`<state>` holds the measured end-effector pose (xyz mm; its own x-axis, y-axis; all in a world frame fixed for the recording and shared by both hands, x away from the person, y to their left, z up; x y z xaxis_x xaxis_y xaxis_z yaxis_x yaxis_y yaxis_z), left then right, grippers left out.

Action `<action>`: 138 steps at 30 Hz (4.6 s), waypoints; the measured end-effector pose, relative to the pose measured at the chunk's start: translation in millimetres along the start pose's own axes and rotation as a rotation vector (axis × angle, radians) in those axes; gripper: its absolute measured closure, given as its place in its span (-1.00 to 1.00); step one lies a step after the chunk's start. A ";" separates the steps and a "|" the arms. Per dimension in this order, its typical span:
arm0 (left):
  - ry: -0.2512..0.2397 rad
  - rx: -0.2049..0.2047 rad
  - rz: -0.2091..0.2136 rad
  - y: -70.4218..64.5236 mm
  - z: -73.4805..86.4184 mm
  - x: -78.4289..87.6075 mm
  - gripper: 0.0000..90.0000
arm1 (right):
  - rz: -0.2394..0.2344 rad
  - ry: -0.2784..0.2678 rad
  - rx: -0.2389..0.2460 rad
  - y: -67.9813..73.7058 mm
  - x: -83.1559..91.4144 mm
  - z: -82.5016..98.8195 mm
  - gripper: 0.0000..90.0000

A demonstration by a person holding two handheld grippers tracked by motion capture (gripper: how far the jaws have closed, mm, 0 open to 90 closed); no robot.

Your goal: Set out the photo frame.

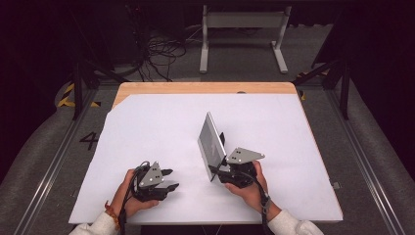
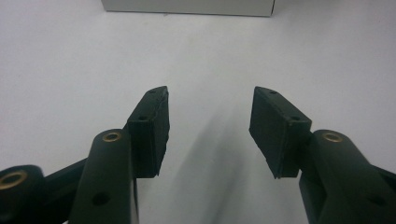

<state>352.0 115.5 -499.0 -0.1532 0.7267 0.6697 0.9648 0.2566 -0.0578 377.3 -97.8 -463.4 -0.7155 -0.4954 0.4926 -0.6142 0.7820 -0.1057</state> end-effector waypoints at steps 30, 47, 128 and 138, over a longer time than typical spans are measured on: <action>-0.012 0.010 -0.014 2.5 -1.4 -0.3 -0.11 | 0.005 -0.004 -0.014 -5.1 -7.0 0.7 0.40; -0.076 0.026 -0.040 9.4 -10.6 3.0 -0.29 | -0.022 0.011 -0.010 -19.9 0.9 5.5 0.62; -0.136 0.083 0.080 83.1 -83.1 -75.4 -0.55 | -0.081 0.023 -0.041 -51.9 17.9 20.2 0.81; -0.109 0.064 0.146 75.0 -83.1 -80.9 -0.35 | -0.058 0.053 -0.004 -52.6 24.9 27.0 0.78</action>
<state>454.5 23.0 -496.0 -0.0386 0.8230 0.5667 0.9635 0.1810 -0.1973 382.8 -161.5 -468.8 -0.6599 -0.5194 0.5429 -0.6527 0.7542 -0.0718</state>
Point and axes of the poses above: each handheld gripper's, and its own axes: x roughly backward along the jaws, z roughly out of its underside, y roughly to its left, the point moved 7 cm from there along -x, roughly forward along the jaws, and after that the axes turned 15 degrees about z, right-handed, at the moved point
